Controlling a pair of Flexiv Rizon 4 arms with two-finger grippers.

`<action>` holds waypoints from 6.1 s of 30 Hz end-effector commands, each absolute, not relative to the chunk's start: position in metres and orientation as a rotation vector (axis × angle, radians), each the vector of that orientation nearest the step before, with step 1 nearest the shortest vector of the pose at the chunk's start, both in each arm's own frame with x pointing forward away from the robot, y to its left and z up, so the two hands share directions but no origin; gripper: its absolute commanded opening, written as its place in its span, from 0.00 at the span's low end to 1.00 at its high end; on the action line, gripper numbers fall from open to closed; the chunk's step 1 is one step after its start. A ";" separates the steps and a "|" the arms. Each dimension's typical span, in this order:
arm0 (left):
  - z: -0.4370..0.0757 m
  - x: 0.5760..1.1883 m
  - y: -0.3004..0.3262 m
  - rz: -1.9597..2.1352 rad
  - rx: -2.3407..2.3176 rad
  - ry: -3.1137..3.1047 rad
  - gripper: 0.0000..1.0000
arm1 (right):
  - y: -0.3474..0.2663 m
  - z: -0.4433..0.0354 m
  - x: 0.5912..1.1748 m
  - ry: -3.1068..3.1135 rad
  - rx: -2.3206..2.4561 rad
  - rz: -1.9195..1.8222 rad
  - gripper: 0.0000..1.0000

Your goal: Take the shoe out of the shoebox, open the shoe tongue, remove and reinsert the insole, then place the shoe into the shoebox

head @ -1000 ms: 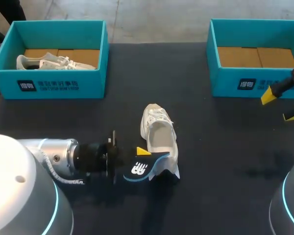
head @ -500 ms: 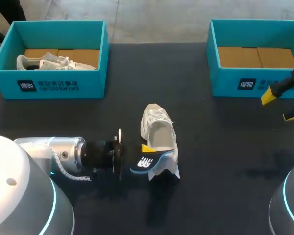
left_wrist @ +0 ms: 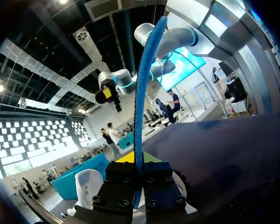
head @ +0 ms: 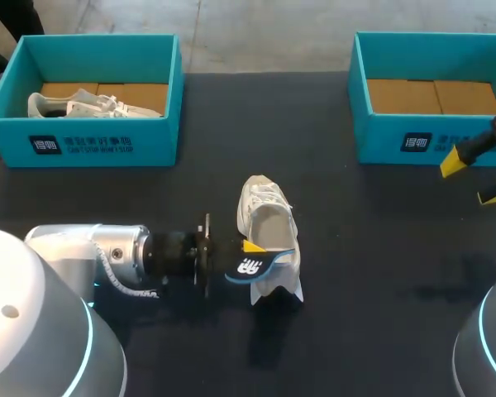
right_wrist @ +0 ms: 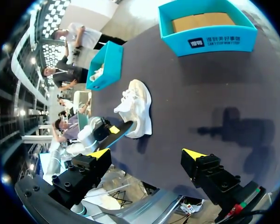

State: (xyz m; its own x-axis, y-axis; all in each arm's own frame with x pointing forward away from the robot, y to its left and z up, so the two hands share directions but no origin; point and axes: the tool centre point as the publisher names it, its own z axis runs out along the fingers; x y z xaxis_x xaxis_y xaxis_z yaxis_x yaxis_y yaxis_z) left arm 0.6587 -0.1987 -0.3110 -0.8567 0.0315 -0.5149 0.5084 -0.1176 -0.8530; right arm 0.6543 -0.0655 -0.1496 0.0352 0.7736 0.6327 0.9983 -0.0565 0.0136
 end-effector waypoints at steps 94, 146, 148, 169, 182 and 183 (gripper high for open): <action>-0.346 0.686 -0.207 -1.778 0.785 1.913 0.37 | -0.065 -0.150 0.654 -1.788 -1.886 -0.684 1.00; -0.335 0.677 -0.193 -1.540 0.772 1.970 0.00 | -0.065 -0.150 0.654 -1.788 -1.886 -0.684 1.00; -0.338 0.680 -0.194 -1.536 0.767 1.973 0.00 | -0.065 -0.150 0.654 -1.788 -1.886 -0.684 1.00; -0.351 0.704 -0.202 -1.449 0.750 1.993 0.00 | -0.065 -0.150 0.654 -1.788 -1.886 -0.684 1.00; -0.355 0.695 -0.201 -1.489 0.759 2.021 0.00 | -0.065 -0.150 0.654 -1.788 -1.886 -0.684 1.00; -0.353 0.693 -0.201 -1.490 0.758 2.020 0.03 | -0.065 -0.150 0.654 -1.788 -1.886 -0.684 1.00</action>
